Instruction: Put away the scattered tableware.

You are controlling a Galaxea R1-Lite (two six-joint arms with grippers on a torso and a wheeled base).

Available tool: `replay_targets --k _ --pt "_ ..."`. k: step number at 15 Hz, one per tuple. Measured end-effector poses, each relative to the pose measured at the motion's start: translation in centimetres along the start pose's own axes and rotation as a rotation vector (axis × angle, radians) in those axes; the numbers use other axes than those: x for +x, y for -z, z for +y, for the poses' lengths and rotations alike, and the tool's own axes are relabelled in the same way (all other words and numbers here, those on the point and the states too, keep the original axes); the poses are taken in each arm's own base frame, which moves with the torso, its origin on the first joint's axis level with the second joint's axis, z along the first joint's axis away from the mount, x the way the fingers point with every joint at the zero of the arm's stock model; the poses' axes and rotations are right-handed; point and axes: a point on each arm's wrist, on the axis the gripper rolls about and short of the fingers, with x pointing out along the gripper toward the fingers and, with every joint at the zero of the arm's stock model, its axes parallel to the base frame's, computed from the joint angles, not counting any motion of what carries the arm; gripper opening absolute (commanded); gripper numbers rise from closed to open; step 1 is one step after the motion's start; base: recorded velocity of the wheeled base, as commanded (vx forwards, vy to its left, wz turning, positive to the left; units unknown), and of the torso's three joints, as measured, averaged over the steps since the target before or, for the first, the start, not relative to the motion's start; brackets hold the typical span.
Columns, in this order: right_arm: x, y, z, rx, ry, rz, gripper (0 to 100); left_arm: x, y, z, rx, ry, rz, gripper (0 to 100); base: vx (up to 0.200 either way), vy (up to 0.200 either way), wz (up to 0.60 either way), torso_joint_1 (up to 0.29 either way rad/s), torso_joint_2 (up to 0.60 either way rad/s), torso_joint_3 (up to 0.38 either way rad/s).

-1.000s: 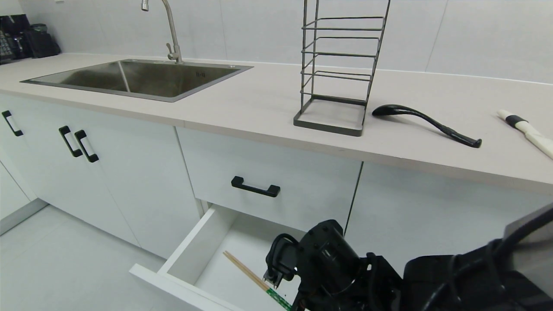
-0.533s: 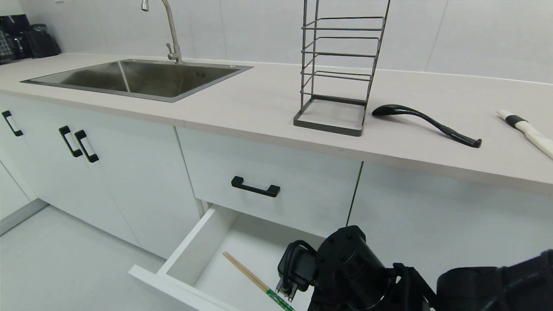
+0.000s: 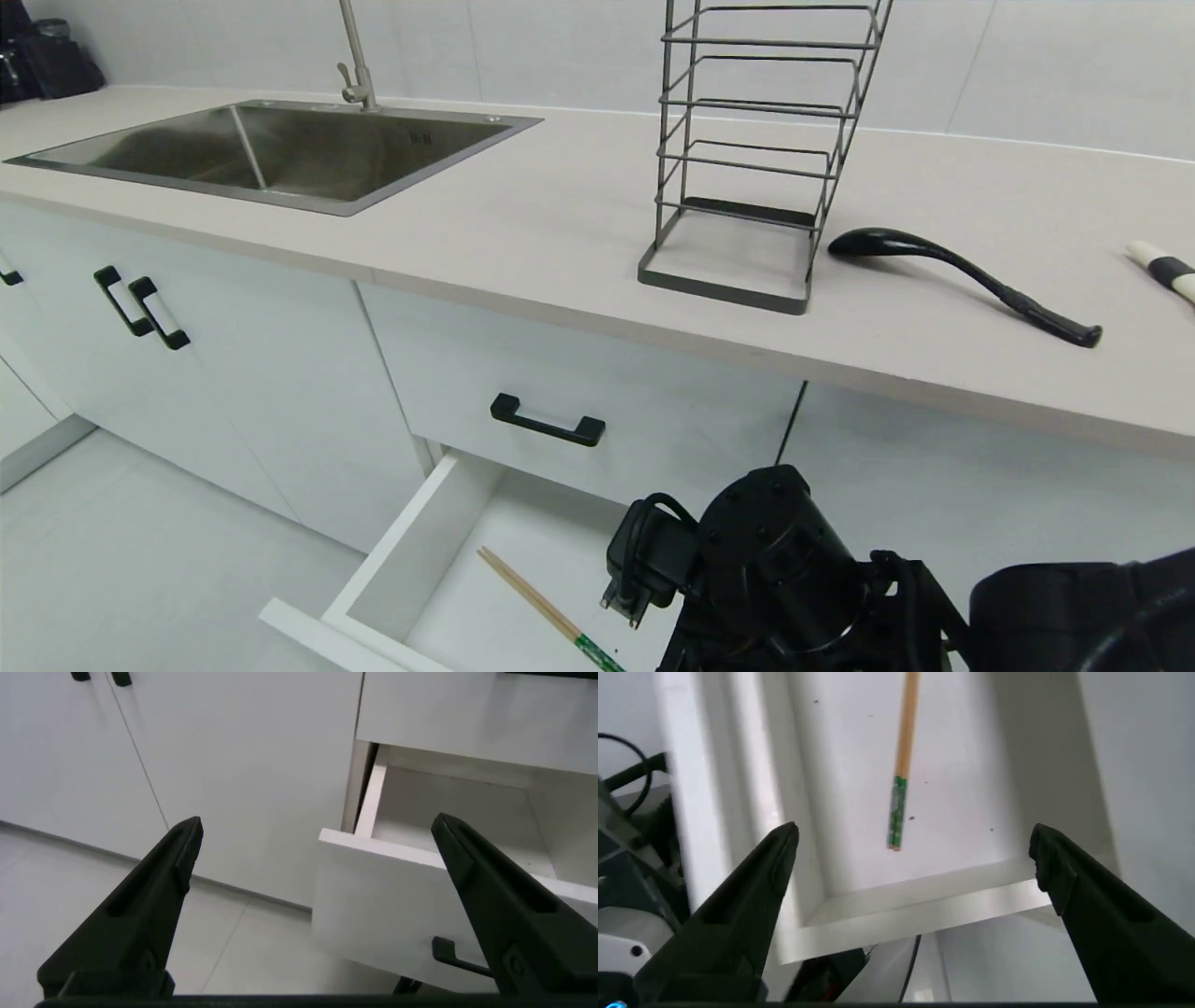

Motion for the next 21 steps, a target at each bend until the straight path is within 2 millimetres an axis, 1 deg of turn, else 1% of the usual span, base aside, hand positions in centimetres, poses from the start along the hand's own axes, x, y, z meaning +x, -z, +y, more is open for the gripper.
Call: replay_targets --k 3,7,10,14,21 --pt "-0.17 0.07 0.11 0.0 -0.003 -0.001 100 0.0 -0.02 0.0 0.0 0.0 -0.002 100 0.0 0.0 0.0 0.186 -0.67 -0.206" --pt "-0.25 0.07 0.1 -0.001 -0.003 -0.003 100 0.0 -0.01 0.0 0.0 0.0 -0.001 100 0.0 0.0 0.0 0.222 -0.5 -0.21" --pt "-0.27 0.09 0.14 -0.002 -0.005 -0.002 100 0.0 -0.02 0.0 0.0 -0.001 -0.002 100 0.0 0.0 0.0 0.089 -0.48 -0.219" --pt "-0.25 0.12 0.04 0.0 -0.002 -0.001 100 0.0 -0.01 0.0 0.0 0.0 -0.001 100 0.0 0.0 0.0 0.377 -0.48 -0.239" --pt "-0.18 0.15 0.15 -0.005 -0.007 0.0 100 0.0 -0.01 0.0 0.0 -0.001 -0.001 100 0.0 0.0 0.0 0.283 -0.52 -0.249"
